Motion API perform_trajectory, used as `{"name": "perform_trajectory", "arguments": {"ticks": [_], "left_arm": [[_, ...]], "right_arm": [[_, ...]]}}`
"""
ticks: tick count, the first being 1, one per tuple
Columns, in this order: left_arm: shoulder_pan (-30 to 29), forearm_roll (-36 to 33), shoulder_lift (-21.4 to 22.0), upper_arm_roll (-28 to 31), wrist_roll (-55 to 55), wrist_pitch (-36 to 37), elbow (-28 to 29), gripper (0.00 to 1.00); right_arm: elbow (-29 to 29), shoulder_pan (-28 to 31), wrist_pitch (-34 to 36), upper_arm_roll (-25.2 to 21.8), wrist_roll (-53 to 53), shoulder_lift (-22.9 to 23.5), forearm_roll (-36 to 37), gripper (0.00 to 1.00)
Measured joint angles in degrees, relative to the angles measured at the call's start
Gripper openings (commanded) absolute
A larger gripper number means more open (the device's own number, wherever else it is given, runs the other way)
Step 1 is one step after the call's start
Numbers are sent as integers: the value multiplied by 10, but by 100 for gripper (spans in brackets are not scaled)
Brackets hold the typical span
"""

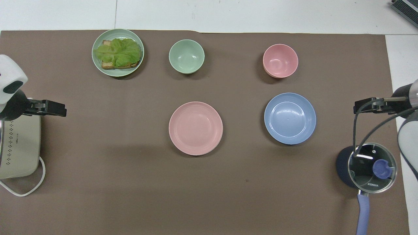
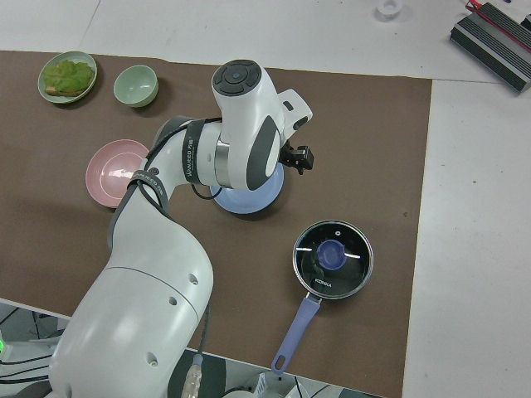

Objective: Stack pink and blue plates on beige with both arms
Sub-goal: 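Reach the right gripper to the blue plate rim and grasp it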

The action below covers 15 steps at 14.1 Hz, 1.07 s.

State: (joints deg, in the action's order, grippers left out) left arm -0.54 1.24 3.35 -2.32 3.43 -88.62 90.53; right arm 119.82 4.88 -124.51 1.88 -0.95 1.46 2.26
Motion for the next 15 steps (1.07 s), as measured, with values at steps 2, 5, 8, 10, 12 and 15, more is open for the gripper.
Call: {"name": "perform_trajectory", "arguments": {"ticks": [2, 5, 8, 10, 12, 15], "left_arm": [[-1, 0, 0, 0, 0, 4, -1, 100], [-5, 0, 0, 0, 0, 4, -1, 100], [-6, 0, 0, 0, 0, 4, -1, 100], [-6, 0, 0, 0, 0, 6, -1, 100], [-6, 0, 0, -1, 0, 7, -1, 100], [-6, 0, 0, 0, 0, 7, -1, 100]], "right_arm": [[9, -1, -31, 1, 0, 27, 0, 100], [12, -1, -69, 4, -6, 60, 0, 92], [27, -1, -120, 6, -20, 85, 0, 87], [46, -1, -151, 6, -21, 93, -3, 81], [60, -1, -166, 7, -28, 96, -16, 71], [64, -1, -169, 7, -40, 96, -30, 54]]}}
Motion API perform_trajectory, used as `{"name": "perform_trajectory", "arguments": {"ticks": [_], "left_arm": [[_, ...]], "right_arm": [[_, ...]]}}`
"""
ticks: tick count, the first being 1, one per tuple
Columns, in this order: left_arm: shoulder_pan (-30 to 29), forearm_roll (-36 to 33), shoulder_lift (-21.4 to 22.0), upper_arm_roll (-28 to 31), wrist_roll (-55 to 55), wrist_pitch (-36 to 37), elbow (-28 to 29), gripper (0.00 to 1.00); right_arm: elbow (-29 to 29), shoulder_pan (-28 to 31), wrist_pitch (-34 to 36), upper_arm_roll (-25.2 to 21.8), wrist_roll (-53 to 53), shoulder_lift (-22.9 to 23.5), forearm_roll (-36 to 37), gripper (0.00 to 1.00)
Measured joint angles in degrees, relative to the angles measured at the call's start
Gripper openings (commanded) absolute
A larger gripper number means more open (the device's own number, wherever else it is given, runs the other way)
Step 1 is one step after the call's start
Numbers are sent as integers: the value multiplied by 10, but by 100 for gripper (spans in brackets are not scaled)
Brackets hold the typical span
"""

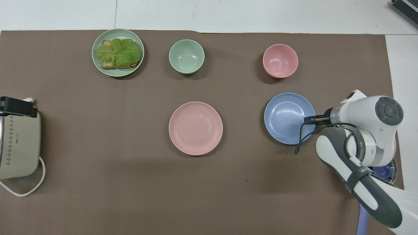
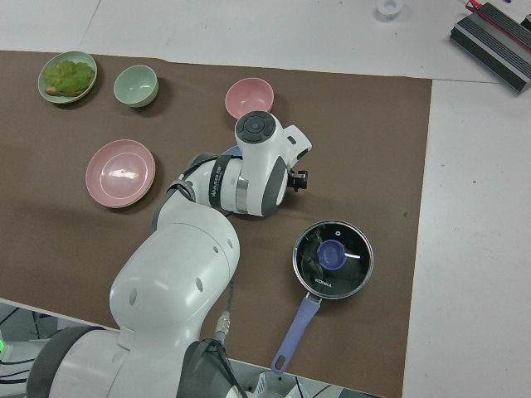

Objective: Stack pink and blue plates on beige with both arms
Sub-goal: 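Reach the right gripper to the blue plate rim and grasp it, then carry the blue plate with the right gripper onto the pink plate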

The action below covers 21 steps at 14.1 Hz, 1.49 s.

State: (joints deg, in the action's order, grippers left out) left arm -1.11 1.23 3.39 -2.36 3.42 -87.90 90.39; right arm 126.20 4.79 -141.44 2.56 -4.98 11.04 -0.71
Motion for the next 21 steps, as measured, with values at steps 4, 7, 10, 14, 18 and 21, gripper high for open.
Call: {"name": "perform_trajectory", "arguments": {"ticks": [4, 7, 10, 14, 18, 21], "left_arm": [[0, 0, 0, 0, 0, 0, 0, 100], [0, 0, 0, 0, 0, 0, 0, 100], [0, 0, 0, 0, 0, 0, 0, 100], [0, 0, 0, 0, 0, 0, 0, 100], [0, 0, 0, 0, 0, 1, 0, 100], [0, 0, 0, 0, 0, 1, 0, 100]], "right_arm": [[0, 0, -1, 0, -1, 0, -6, 14], [-1, 0, -4, 0, -8, 0, -42, 0], [-5, 0, 1, 1, -30, -11, -59, 0], [-21, 0, 35, 13, -31, -46, -65, 0], [-47, -3, 82, 49, -31, -73, -149, 0], [-57, -41, 82, 58, 14, -71, -162, 0]]}}
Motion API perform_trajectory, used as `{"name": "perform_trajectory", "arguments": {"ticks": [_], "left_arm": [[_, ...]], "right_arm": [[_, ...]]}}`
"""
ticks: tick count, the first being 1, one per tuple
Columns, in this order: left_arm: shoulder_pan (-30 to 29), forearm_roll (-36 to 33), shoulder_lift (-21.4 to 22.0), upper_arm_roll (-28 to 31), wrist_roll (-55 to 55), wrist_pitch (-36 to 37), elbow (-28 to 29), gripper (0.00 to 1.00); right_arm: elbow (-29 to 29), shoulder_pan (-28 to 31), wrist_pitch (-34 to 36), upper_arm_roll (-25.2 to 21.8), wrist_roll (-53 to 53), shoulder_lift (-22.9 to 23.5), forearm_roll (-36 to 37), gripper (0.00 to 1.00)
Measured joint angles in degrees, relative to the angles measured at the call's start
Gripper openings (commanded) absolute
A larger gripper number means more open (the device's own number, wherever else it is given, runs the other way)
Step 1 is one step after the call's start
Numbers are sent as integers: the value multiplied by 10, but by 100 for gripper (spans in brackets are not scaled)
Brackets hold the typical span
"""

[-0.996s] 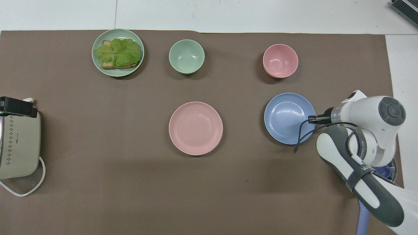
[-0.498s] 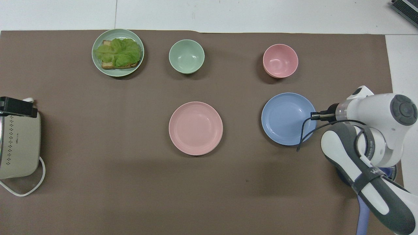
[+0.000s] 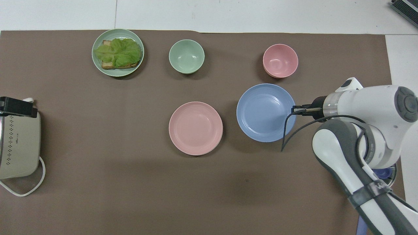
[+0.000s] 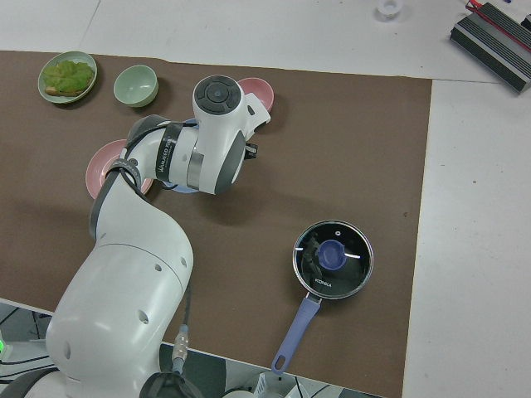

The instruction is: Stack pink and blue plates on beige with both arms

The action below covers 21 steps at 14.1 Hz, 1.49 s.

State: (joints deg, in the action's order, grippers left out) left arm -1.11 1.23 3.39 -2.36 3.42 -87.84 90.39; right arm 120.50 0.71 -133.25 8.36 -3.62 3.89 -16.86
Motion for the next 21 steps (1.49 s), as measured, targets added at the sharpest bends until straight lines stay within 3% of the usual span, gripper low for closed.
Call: {"name": "perform_trajectory", "arguments": {"ticks": [4, 9, 19, 20, 21], "left_arm": [[0, 0, 0, 0, 0, 0, 0, 100], [0, 0, 0, 0, 0, 0, 0, 100], [0, 0, 0, 0, 0, 0, 0, 100], [0, 0, 0, 0, 0, 0, 0, 100], [0, 0, 0, 0, 0, 0, 0, 100]], "right_arm": [[-13, -87, -38, 3, 123, 12, 0, 0], [-23, -170, -100, 3, 220, 63, 0, 0], [-20, -211, -127, 3, 236, 111, 0, 0], [-20, -213, -131, 3, 236, 115, 0, 6], [-20, -213, -133, 3, 236, 117, 0, 24]]}}
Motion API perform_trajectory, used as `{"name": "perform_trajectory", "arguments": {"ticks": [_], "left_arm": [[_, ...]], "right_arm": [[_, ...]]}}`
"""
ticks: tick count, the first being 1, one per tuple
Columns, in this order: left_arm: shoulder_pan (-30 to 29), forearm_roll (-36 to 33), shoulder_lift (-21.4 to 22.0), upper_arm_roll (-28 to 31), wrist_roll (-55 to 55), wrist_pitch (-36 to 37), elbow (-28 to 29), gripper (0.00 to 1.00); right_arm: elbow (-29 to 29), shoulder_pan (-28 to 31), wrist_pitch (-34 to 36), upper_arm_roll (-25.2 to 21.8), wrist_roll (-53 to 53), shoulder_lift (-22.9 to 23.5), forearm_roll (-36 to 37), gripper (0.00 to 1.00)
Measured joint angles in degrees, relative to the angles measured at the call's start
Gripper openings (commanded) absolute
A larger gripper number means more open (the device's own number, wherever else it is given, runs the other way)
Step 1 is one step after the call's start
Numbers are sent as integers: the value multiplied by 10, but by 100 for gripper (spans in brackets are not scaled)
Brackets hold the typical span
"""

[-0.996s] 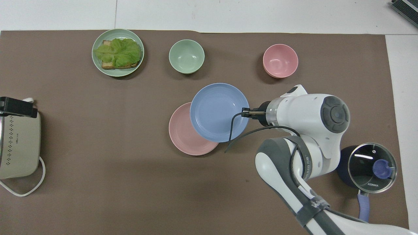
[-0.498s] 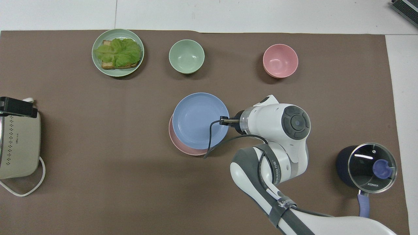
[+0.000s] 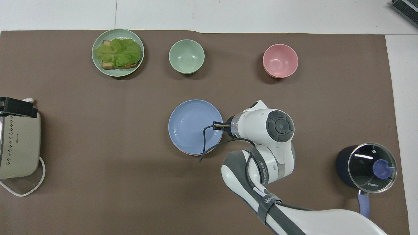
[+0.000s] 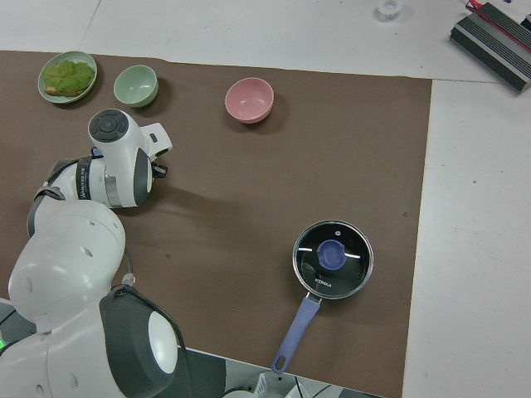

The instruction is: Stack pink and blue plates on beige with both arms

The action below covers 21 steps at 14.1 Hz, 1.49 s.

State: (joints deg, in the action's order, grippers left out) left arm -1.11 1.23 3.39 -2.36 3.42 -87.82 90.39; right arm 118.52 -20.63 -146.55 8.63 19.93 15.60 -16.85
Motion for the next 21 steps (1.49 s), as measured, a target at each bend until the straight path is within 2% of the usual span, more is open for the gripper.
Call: {"name": "perform_trajectory", "arguments": {"ticks": [3, 4, 9, 12, 15, 19, 21], "left_arm": [[0, 0, 0, 0, 0, 0, 0, 100], [0, 0, 0, 0, 0, 0, 0, 100], [0, 0, 0, 0, 0, 0, 0, 100], [0, 0, 0, 0, 0, 0, 0, 100], [0, 0, 0, 0, 0, 0, 0, 100], [0, 0, 0, 0, 0, 0, 0, 100], [0, 0, 0, 0, 0, 0, 0, 100]], "right_arm": [[-2, 0, -3, -2, 0, 0, 0, 95], [-3, 1, -4, -4, 0, 0, 0, 100], [-15, 16, 14, -11, 11, -23, 0, 100], [-17, 83, 62, -13, 10, -75, 7, 100], [-17, 156, 137, -15, -12, -126, 56, 100], [-18, 239, 216, -16, -76, -176, 91, 100], [-37, 274, 277, -16, -97, -199, 101, 100]]}}
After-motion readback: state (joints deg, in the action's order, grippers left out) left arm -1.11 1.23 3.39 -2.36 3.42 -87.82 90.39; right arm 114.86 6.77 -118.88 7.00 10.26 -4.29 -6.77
